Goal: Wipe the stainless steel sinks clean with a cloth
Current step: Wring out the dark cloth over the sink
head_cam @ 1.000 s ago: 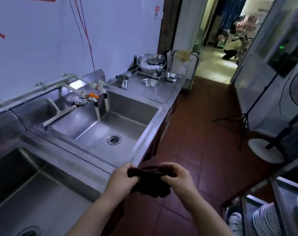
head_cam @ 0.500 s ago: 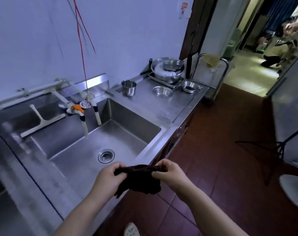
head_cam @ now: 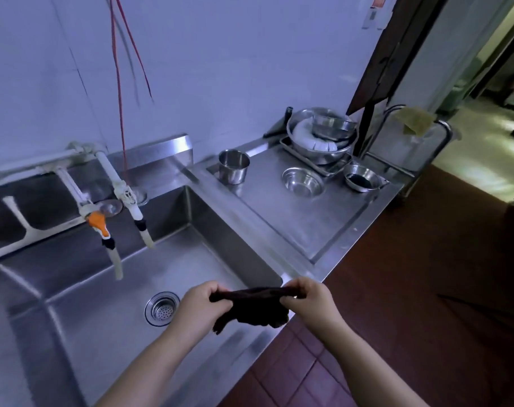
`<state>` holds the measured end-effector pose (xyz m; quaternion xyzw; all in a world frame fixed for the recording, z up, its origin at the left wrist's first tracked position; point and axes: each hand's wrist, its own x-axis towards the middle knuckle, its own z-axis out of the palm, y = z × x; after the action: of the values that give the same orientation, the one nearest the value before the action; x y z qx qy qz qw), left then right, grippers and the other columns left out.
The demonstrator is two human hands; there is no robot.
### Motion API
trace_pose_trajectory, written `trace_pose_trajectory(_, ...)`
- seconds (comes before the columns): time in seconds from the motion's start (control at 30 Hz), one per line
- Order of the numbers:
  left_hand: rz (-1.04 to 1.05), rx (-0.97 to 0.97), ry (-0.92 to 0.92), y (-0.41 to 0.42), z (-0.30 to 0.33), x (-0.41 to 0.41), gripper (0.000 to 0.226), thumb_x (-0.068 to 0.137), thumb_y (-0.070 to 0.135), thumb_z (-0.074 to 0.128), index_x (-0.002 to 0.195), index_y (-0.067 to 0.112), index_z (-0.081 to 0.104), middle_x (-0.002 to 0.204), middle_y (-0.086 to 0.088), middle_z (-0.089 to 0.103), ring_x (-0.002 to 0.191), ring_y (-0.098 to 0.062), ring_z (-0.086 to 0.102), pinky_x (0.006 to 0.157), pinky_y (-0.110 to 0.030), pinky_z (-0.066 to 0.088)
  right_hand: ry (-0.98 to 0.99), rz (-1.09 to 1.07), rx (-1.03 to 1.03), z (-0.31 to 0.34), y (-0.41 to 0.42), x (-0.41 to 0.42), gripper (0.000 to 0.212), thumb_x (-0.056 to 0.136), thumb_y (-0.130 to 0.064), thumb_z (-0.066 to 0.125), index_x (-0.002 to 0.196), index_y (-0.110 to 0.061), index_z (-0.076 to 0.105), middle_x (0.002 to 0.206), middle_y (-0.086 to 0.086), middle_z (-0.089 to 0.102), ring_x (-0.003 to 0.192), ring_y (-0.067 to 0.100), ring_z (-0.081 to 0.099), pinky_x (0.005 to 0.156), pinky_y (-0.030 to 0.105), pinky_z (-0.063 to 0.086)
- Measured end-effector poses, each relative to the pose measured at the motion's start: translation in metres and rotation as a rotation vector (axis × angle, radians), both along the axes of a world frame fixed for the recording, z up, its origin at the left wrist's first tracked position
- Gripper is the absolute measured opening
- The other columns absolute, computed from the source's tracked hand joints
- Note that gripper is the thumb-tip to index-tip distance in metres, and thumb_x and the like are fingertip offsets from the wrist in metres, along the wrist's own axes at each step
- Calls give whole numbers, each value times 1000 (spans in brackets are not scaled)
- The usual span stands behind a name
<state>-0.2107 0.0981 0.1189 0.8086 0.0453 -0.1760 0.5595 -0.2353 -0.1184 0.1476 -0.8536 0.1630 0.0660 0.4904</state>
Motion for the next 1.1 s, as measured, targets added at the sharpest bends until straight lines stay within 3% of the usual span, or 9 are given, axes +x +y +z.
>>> trace_pose_trajectory(0.1,59,27,22,-14,-9,32,19,74,4,65,70,22,68,61,2,68,51,-10,59,53,-27,47,23,59,-21,-13,-15,46,22,74,-7,70,69,-27,64,67,-10,67,56,-3,58,54,11,44)
trace_pose_trajectory(0.3,220,131,18,-38,-27,111,20,76,5,67,66,22,63,54,6,64,47,-5,56,50,-21,41,49,228,-13,-37,-36,163,14,77,-5,67,76,-18,64,67,0,66,51,3,60,48,17,47)
trace_pose_trajectory(0.43,376,193,19,-55,-27,168,20,77,7,64,69,24,63,62,4,67,58,-12,61,58,-28,45,1,358,14,-38,-38,247,25,77,3,64,72,-22,61,68,-4,64,45,-2,57,43,14,44)
trace_pose_trajectory(0.53,464,259,-34,-61,-22,212,24,77,7,61,70,30,62,65,6,68,63,-15,65,62,-33,51,-63,408,28,-32,-31,306,31,76,5,61,72,-26,60,72,-1,66,54,4,63,50,11,46)
trace_pose_trajectory(0.63,581,330,-122,-67,-23,247,29,78,10,63,69,38,59,68,16,66,65,-2,61,57,-26,46,-116,457,43,-33,-27,354,25,77,0,62,75,-25,62,75,1,69,66,7,66,56,8,46)
trace_pose_trajectory(0.73,660,378,-206,-77,-44,266,26,77,6,67,78,32,69,77,12,69,74,-9,63,63,-29,49,-150,516,-16,-55,-33,379,22,81,-3,64,78,-25,62,73,-7,65,69,5,60,58,5,43)
trace_pose_trajectory(0.93,560,397,4,-102,-120,264,16,84,10,62,89,24,69,94,5,61,81,-10,54,66,-19,33,27,709,-222,-124,-58,387,24,86,-3,54,85,-22,68,83,-4,65,70,3,55,59,0,38)
trace_pose_trajectory(1.0,508,410,40,-108,-138,256,19,84,8,61,93,22,70,99,3,62,83,-8,54,69,-17,35,61,748,-236,-137,-66,384,34,85,6,48,98,-15,72,99,-1,68,86,9,60,70,1,39)
trace_pose_trajectory(1.1,462,421,61,-112,-152,244,25,85,5,59,99,23,71,106,2,62,87,-10,58,73,-15,38,72,795,-220,-143,-76,380,48,80,17,42,102,-12,72,115,-1,67,106,12,61,83,1,39)
